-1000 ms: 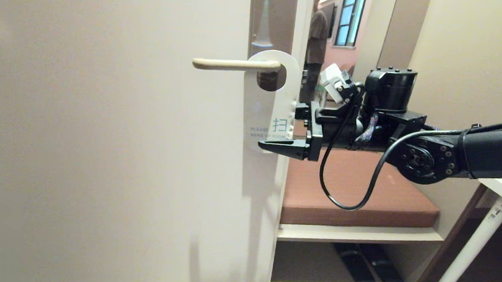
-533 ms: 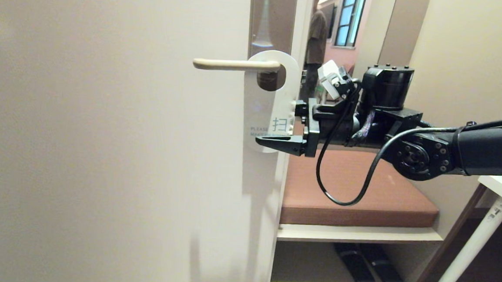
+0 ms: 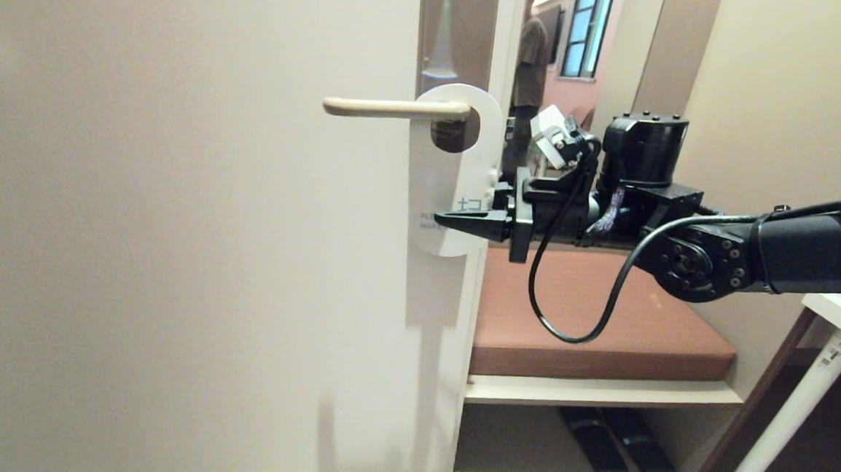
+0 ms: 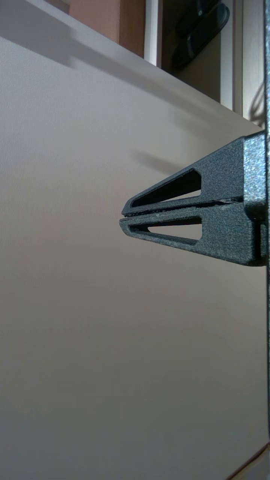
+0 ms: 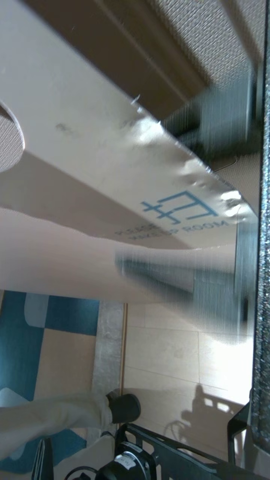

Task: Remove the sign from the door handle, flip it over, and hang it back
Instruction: Take down the sign

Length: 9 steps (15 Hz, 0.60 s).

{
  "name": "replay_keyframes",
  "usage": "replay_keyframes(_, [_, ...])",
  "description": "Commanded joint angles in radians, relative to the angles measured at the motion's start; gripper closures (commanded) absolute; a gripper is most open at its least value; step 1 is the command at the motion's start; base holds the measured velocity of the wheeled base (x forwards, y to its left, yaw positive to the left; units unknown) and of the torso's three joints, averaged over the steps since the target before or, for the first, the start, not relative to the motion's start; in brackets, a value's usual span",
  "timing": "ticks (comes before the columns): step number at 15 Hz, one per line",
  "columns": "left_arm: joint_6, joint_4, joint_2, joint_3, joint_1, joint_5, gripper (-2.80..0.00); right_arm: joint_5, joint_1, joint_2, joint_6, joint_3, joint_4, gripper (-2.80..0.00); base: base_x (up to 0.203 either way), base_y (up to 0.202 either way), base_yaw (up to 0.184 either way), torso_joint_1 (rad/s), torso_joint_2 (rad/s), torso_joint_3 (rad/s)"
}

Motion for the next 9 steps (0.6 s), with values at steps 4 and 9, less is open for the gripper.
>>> replay_keyframes(4, [-0.001,0.000,0.000,0.000,0.000,0.000,0.00,0.006,0.000,0.002,-0.001,0.002,-0.003,0.00,0.000,0.000,0.000,0.000,0.00,0.000])
replay_keyframes(9, [-0.001,0.000,0.000,0.000,0.000,0.000,0.00,-0.046,0.002,0.002,-0.003,0.002,-0.003,0.00,0.000,0.000,0.000,0.000,0.00,0.000])
